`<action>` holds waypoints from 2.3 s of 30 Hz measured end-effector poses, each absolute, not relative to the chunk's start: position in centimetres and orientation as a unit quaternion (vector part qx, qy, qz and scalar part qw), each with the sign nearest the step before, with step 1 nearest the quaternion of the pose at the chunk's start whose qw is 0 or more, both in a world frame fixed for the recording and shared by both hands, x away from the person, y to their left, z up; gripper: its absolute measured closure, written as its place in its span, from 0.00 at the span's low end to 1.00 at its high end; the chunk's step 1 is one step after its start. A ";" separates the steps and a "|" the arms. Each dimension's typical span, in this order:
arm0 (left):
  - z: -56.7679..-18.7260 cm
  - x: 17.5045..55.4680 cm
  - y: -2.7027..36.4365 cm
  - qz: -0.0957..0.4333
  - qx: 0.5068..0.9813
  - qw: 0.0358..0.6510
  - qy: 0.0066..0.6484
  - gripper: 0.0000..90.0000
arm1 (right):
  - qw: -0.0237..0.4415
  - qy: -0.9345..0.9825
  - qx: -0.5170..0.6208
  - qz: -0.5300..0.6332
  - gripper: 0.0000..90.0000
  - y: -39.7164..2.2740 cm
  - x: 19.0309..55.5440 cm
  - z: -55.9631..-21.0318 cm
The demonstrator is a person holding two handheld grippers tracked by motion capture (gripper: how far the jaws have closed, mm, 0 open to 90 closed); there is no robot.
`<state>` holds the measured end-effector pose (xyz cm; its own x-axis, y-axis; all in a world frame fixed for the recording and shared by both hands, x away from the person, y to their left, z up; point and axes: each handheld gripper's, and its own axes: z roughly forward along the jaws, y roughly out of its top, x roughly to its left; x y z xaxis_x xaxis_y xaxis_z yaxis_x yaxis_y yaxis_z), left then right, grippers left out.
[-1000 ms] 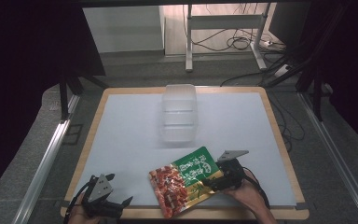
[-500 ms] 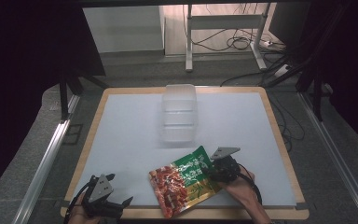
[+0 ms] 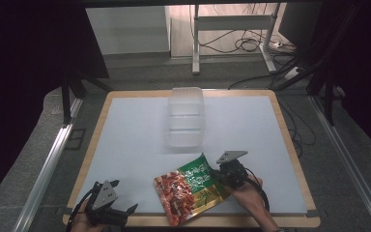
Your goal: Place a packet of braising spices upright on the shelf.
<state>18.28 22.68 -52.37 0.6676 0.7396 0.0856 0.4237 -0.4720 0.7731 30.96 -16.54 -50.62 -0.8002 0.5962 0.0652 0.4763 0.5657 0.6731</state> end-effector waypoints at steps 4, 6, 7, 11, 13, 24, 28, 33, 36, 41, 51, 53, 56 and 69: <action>-52.4 18.3 22.7 0.210 0.832 0.376 0.350 0.02 | 0.092 0.879 0.299 0.359 0.98 -16.4 30.7 -50.0; -52.4 18.3 22.6 0.211 0.833 0.374 0.350 0.02 | 0.093 0.880 0.296 0.360 0.98 -16.3 30.7 -49.6; -52.4 18.3 22.6 0.211 0.833 0.374 0.350 0.02 | 0.093 0.880 0.296 0.360 0.98 -16.3 30.7 -49.6; -52.4 18.3 22.7 0.210 0.831 0.376 0.352 0.02 | 0.074 0.875 0.297 0.376 0.98 -16.5 31.0 -48.2; -52.4 18.3 22.7 0.210 0.831 0.376 0.353 0.02 | 0.072 0.874 0.297 0.378 0.98 -16.4 31.0 -48.0; -52.4 18.3 22.7 0.214 0.827 0.373 0.361 0.02 | 0.032 0.867 0.275 0.415 0.98 -15.8 31.2 -44.6; -52.4 18.3 22.8 0.214 0.827 0.373 0.362 0.02 | 0.009 0.859 0.270 0.435 0.98 -15.5 31.5 -43.4; -52.4 18.3 22.7 0.217 0.828 0.372 0.359 0.02 | 0.000 0.859 0.253 0.446 0.99 -14.6 31.5 -41.4; -52.4 18.3 22.7 0.217 0.828 0.372 0.360 0.02 | -0.008 0.858 0.245 0.452 0.99 -14.2 31.5 -40.3; -52.3 18.3 22.7 0.217 0.830 0.369 0.357 0.02 | -0.007 0.859 0.233 0.456 0.99 -13.8 31.4 -39.0; -52.4 18.3 22.7 0.220 0.831 0.368 0.355 0.02 | 0.017 0.859 0.217 0.463 0.99 -13.3 31.2 -35.5; -52.4 18.3 22.7 0.219 0.829 0.370 0.358 0.02 | 0.027 0.859 0.218 0.462 0.99 -13.4 31.5 -35.0; -52.4 18.3 22.7 0.219 0.828 0.370 0.360 0.02 | 0.042 0.856 0.226 0.463 0.99 -13.8 32.1 -34.4; -52.3 18.4 23.0 0.220 0.818 0.373 0.379 0.02 | 0.045 0.841 0.243 0.482 0.99 -15.1 34.2 -32.8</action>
<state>18.42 23.04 -52.32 0.6162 0.7838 0.0776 0.4559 -0.4352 0.7764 34.24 -15.08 -32.80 -0.8776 0.4526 0.1582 0.3655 0.4178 0.8318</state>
